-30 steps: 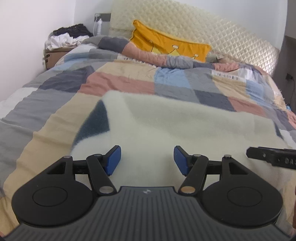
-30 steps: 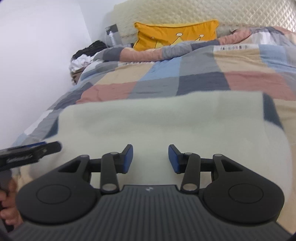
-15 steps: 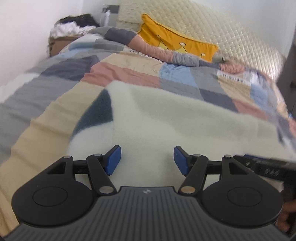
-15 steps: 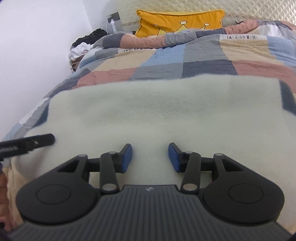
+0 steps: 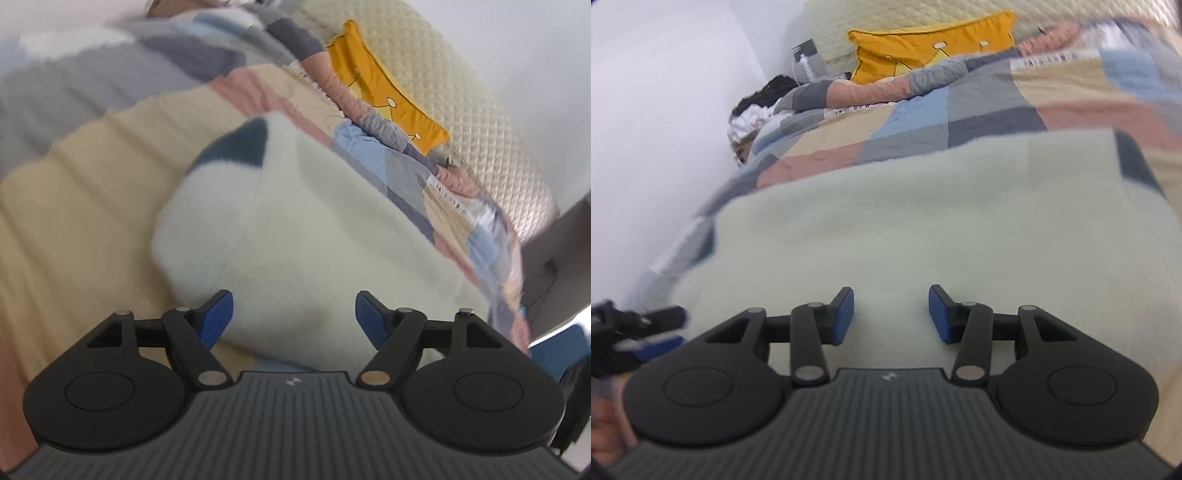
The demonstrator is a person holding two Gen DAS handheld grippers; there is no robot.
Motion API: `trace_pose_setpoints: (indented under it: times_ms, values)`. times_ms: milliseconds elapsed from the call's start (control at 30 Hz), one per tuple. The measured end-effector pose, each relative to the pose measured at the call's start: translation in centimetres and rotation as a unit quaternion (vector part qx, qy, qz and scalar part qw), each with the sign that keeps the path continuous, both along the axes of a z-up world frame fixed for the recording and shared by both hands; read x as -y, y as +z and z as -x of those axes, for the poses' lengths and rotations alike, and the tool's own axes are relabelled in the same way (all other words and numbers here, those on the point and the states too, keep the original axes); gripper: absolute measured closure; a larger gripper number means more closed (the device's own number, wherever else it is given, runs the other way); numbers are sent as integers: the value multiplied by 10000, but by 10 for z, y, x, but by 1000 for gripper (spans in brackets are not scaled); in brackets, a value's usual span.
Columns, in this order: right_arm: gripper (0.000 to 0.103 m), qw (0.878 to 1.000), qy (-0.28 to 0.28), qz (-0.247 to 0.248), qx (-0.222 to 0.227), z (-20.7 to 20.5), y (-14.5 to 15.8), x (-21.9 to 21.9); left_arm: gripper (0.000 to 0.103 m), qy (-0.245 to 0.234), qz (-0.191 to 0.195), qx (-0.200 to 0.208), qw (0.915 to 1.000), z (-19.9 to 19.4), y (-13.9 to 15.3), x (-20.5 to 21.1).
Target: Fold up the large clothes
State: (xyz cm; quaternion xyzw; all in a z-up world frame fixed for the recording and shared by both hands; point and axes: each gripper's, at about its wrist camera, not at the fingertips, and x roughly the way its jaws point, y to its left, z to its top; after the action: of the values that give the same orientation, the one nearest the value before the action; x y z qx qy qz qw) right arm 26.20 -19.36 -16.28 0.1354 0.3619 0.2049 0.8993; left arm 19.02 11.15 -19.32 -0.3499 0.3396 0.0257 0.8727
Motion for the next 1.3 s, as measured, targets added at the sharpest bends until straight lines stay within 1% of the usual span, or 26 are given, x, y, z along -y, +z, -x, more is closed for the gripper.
trace_pose_setpoints:
  times_ms: [100,167,200,233,267,300,333,400,467,567,633,667,700,800,833,867,933,1000,1067,1100,1200,1233,1300]
  values:
    - [43,9981,38,-570,-234,15,5,5,24,2,285,-105,9995,4,-6,0]
    - [43,9938,68,-1004,-470,24,4,8,23,-39,529,-248,9983,4,-14,1]
    - [42,9895,77,-1282,-657,28,0,9,23,-34,664,-322,9973,2,-19,-1]
    - [37,9850,73,-1510,-829,31,-5,8,23,-7,815,-392,9959,1,-23,-2]
    - [19,9785,64,-1775,-1046,33,-11,8,23,39,946,-465,9944,-1,-28,-4]
    - [9,9718,60,-2009,-1237,35,-18,8,23,115,1115,-546,9922,-1,-34,-7]
    - [6,9634,54,-2250,-1456,36,-26,7,23,176,1254,-573,9903,-2,-38,-10]
    - [5,9486,-2,-2542,-1887,34,-42,4,23,318,1559,-583,9855,-2,-46,-17]
    - [5,9368,-112,-2754,-2153,30,-55,4,22,440,1826,-539,9807,-2,-52,-23]
    - [5,9216,-486,-3134,-2235,24,-64,12,22,611,2173,-415,9733,-2,-58,-31]
    - [5,9080,-848,-3433,-2245,21,-70,22,22,766,2304,-371,9694,-4,-61,-35]
    - [5,9013,-1032,-3543,-2270,20,-72,27,22,895,2392,-380,9661,-5,-64,-37]
    - [5,8929,-1200,-3667,-2322,18,-76,33,22,990,2485,-397,9627,-7,-66,-40]
    - [5,8596,-1628,-4181,-2444,17,-84,51,22,1300,2759,-367,9517,-9,-72,-51]
    - [5,8482,-1751,-4335,-2488,18,-86,56,22,1380,2812,-327,9491,-10,-73,-54]
    - [5,8397,-1876,-4438,-2506,19,-88,60,22,1428,2843,-288,9476,-11,-74,-56]
    - [6,8275,-2143,-4555,-2486,24,-89,66,23,1469,2836,-202,9474,-12,-74,-57]
    - [7,8274,-2375,-4486,-2404,29,-87,69,24,1468,2810,-105,9484,-16,-74,-57]
    - [10,8332,-2529,-4330,-2330,32,-82,71,24,1428,2795,-65,9494,-21,-74,-56]
    - [12,8341,-2616,-4290,-2273,34,-81,72,26,1432,2769,-39,9502,-25,-73,-56]
    - [18,8388,-2895,-4113,-2086,37,-76,81,38,1379,2599,-48,9557,-32,-73,-57]
    - [18,8403,-2999,-4047,-2003,38,-77,86,40,1352,2550,-76,9574,-36,-74,-58]
    - [19,8421,-3294,-3854,-1839,42,-72,92,40,1353,2566,-111,9569,-40,-76,-59]
